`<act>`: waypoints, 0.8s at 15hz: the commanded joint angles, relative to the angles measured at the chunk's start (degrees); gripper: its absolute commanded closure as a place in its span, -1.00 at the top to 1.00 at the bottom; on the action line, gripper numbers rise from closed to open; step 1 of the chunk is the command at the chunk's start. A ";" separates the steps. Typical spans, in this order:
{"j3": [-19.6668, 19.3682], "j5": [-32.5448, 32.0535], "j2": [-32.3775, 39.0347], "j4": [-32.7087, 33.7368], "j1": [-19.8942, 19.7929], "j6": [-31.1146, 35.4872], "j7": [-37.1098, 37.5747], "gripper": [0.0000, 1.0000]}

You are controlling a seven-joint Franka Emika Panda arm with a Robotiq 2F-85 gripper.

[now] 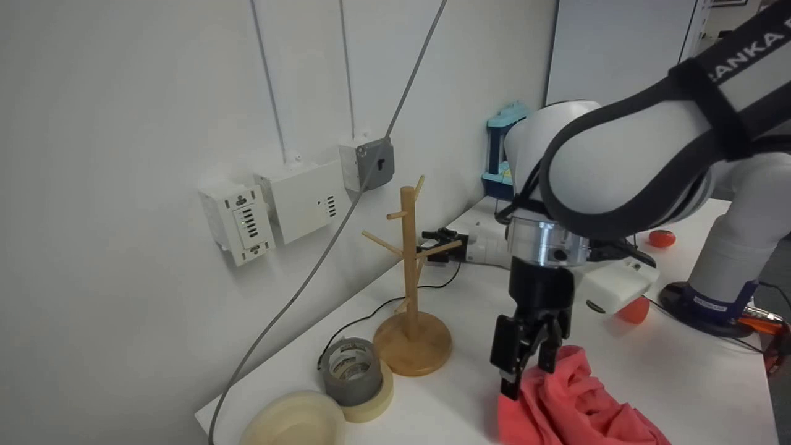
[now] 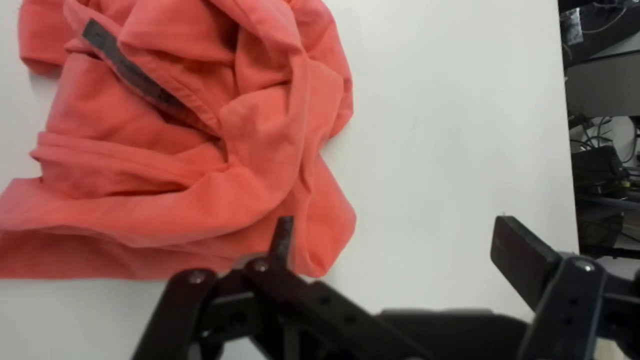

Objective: Fold the shirt

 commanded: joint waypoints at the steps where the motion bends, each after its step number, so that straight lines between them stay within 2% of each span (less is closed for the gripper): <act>1: -1.11 0.01 -6.94 -3.47 -0.46 -3.67 1.60 1.00; 5: -2.35 -0.87 -15.56 -9.36 -0.12 -3.66 1.26 1.00; 12: -2.72 -2.44 -29.98 -22.34 0.68 1.14 0.60 1.00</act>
